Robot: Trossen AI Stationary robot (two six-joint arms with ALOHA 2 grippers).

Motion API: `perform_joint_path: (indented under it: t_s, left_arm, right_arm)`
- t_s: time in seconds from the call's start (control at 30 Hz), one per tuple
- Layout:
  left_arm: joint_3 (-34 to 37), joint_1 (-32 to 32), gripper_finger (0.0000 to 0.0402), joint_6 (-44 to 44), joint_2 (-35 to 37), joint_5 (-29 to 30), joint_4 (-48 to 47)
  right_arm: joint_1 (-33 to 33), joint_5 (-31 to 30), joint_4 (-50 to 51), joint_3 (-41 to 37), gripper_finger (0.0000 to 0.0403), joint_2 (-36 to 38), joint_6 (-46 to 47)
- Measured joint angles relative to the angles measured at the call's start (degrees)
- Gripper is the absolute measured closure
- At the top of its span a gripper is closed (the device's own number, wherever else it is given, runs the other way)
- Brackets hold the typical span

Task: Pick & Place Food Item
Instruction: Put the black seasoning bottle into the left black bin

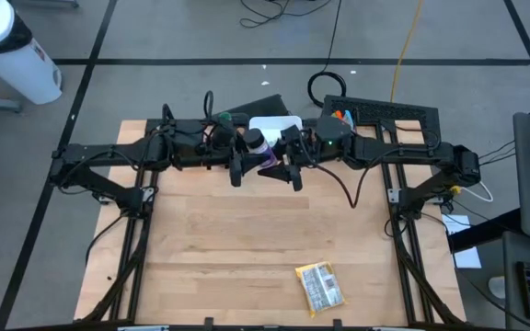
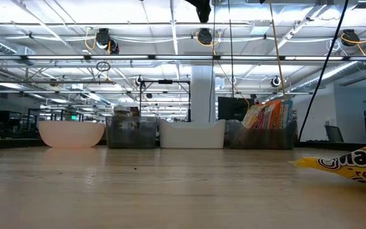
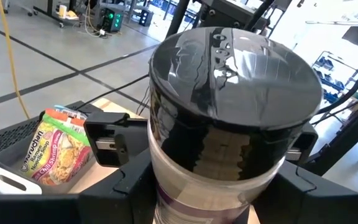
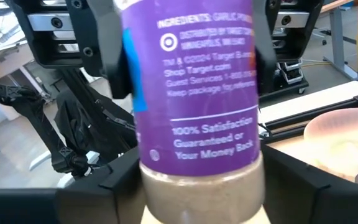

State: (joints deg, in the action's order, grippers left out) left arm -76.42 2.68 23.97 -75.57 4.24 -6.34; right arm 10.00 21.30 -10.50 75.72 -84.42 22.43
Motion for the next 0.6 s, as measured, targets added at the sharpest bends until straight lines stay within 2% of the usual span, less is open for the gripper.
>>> perform_joint_path:
  t_s: [0.2,0.6]
  left_arm:
    - [0.0,0.0,0.019,0.1,0.0,-0.2,-1.0]
    - [0.0,0.0,0.019,-0.6,0.0,-0.2,-1.3]
  right_arm:
    - [0.0,0.0,0.1,0.0,0.0212,0.0,-0.7]
    - [0.0,-0.1,0.1,0.0,0.0213,0.0,-1.1]
